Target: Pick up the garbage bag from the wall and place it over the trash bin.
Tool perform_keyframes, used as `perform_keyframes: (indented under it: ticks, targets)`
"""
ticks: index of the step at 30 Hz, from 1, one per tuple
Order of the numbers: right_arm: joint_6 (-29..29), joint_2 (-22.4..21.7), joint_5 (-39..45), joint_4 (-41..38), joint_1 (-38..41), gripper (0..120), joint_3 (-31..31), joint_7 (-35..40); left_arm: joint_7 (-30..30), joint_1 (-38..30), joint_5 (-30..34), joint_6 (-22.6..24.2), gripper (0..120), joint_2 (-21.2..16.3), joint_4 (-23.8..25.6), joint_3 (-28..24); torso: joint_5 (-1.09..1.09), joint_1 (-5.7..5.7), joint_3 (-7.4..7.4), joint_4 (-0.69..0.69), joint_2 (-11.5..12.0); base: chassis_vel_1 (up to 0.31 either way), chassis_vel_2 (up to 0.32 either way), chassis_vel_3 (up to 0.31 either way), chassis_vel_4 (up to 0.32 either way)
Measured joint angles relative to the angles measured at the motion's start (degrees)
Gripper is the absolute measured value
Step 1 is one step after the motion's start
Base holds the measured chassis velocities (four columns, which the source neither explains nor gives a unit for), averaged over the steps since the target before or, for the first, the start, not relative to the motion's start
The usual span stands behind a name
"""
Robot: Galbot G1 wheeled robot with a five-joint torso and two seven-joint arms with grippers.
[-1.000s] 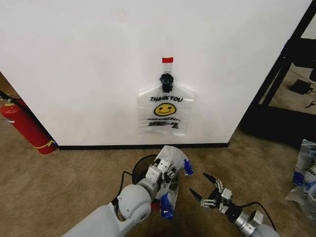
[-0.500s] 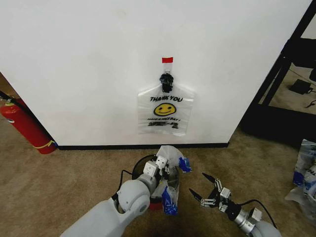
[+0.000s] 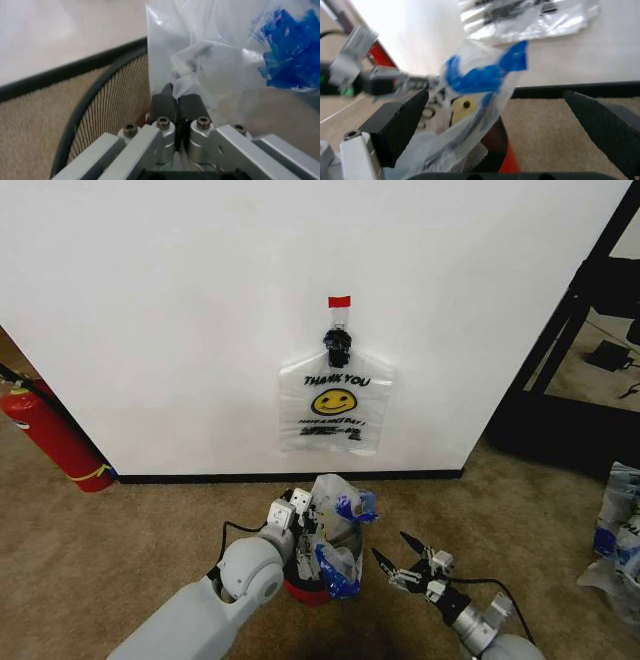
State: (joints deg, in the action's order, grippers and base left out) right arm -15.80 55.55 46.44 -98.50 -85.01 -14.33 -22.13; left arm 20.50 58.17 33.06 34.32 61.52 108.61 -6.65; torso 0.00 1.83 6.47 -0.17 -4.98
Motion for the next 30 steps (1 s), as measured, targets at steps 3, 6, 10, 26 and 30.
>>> perform_keyframes:
  ticks: [3,6,10,26,30]
  targets:
    - [2.54,-0.56,1.59,-1.90,0.10,100,0.89,5.44,-0.16,1.36,-0.01,-0.57,0,0.29,-0.53,0.65,0.00,0.00,0.00,-0.01,0.00,0.000,0.000,0.000,0.000]
    - [5.77,-2.07,3.67,-3.94,0.61,100,1.72,9.42,-0.34,1.86,0.00,-1.06,0,0.40,-0.51,0.88,0.00,0.00,0.00,-0.01,0.00,0.000,0.000,0.000,0.000]
    - [10.40,-4.57,4.54,-5.88,1.96,100,2.30,11.77,-0.44,2.08,0.02,-1.15,0,0.47,0.19,0.93,0.00,0.00,0.00,-0.01,0.00,0.000,0.000,0.000,0.000]
    - [33.53,-11.94,9.81,-11.14,15.90,66,10.34,23.98,-0.72,-0.08,-0.08,-0.98,0,1.53,0.80,-1.78,0.00,0.00,0.00,-0.02,-0.01,0.000,0.000,0.000,0.000]
    - [35.44,-10.87,10.03,-9.92,17.32,65,11.06,24.72,-0.93,-1.66,-0.05,-1.01,0,2.42,-0.40,-3.36,0.01,0.00,0.00,-0.03,0.00,0.000,0.000,0.000,0.000]
